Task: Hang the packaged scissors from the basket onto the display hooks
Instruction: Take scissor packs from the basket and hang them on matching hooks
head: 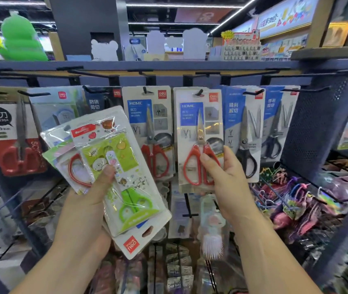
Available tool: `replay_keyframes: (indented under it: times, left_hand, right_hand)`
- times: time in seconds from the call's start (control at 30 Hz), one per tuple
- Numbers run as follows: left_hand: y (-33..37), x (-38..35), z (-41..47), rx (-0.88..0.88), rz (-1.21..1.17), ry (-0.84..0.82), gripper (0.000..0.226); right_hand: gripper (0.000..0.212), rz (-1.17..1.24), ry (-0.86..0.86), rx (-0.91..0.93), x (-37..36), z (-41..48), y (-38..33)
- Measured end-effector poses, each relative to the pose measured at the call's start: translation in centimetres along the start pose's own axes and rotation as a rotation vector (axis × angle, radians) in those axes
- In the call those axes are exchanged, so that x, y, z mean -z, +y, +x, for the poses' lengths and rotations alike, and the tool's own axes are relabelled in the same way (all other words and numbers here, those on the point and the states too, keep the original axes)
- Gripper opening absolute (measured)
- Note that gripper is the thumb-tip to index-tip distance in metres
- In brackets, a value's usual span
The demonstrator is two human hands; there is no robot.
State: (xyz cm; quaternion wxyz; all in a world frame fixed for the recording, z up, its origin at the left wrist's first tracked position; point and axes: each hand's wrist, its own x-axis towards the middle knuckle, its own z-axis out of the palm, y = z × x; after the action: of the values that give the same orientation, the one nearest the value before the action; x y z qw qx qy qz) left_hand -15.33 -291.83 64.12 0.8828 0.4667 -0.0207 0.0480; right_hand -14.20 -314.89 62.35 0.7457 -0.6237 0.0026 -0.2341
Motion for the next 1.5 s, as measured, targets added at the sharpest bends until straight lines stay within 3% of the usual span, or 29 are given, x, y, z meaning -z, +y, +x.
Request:
replay_keyframes:
  times: [0.13, 0.4, 0.7, 0.83, 0.97, 1.07, 1.17, 1.5]
  left_hand:
    - [0.1, -0.3, -0.1, -0.017, 0.001, -0.012, 0.038]
    - [0.0, 0.0, -0.1, 0.000, 0.022, -0.035, 0.040]
    - [0.2, 0.1, -0.2, 0.054, 0.005, -0.062, 0.042]
    - [0.1, -0.1, -0.3, 0.074, -0.013, -0.084, 0.045]
    - [-0.3, -0.1, -0.2, 0.084, -0.024, -0.101, 0.047]
    - [-0.9, -0.4, -0.3, 0.084, -0.041, -0.079, 0.045]
    - [-1.4, -0.9, -0.6, 0.099, -0.054, -0.080, 0.039]
    - [-1.5, -0.2, -0.6, 0.218, -0.062, -0.006, 0.041]
  right_hand:
    - [0.018, -0.069, 0.020, 0.039, 0.0, 0.4, -0.2]
    - [0.047, -0.128, 0.388, -0.057, -2.4, 5.1, 2.5]
    - [0.042, 0.010, 0.489, -0.188, -4.3, 8.1, 4.6]
    - [0.090, 0.051, 0.394, -0.233, -4.8, 3.8, 4.0]
    - [0.068, -0.010, 0.113, -0.039, -6.1, -3.1, 1.4]
    - [0.061, -0.238, -0.168, 0.036, -6.8, -5.4, 0.6]
    - [0.048, -0.318, -0.161, 0.066, -6.9, -5.8, 0.7]
    - [0.028, -0.082, -0.163, 0.020, -6.7, -5.8, 0.2]
